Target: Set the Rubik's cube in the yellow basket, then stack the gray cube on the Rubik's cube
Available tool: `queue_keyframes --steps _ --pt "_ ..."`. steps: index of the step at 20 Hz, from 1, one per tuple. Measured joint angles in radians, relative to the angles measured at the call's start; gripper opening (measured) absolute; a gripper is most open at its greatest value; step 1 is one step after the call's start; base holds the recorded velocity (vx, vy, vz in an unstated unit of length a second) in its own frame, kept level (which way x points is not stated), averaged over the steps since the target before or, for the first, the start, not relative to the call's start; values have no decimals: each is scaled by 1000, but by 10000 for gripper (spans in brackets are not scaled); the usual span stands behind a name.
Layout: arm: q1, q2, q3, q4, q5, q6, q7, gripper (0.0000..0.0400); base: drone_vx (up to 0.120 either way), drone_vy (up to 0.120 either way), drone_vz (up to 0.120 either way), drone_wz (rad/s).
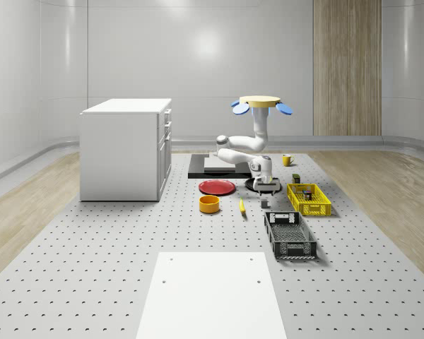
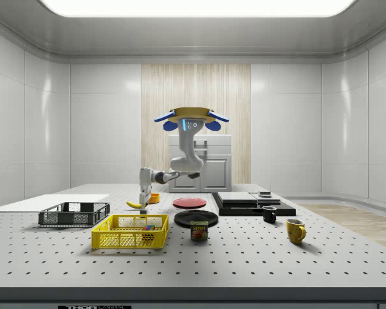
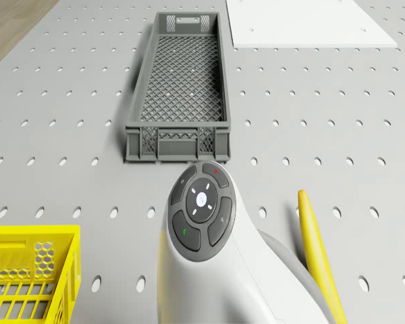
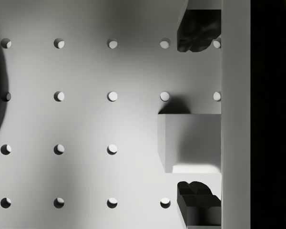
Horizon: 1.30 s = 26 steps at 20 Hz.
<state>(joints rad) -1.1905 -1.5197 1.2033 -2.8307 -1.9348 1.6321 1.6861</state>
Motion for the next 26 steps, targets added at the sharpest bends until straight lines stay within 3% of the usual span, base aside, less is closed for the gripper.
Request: queue_keyframes --steps 3,14,26 --pt "0 1 0 0 0 -1 0 400 0 -120 0 0" --pt "-15 8 -83 31 -80 29 -2 400 0 0 0 0" --pt "-53 38 -120 85 -120 36 -6 400 0 0 0 0"
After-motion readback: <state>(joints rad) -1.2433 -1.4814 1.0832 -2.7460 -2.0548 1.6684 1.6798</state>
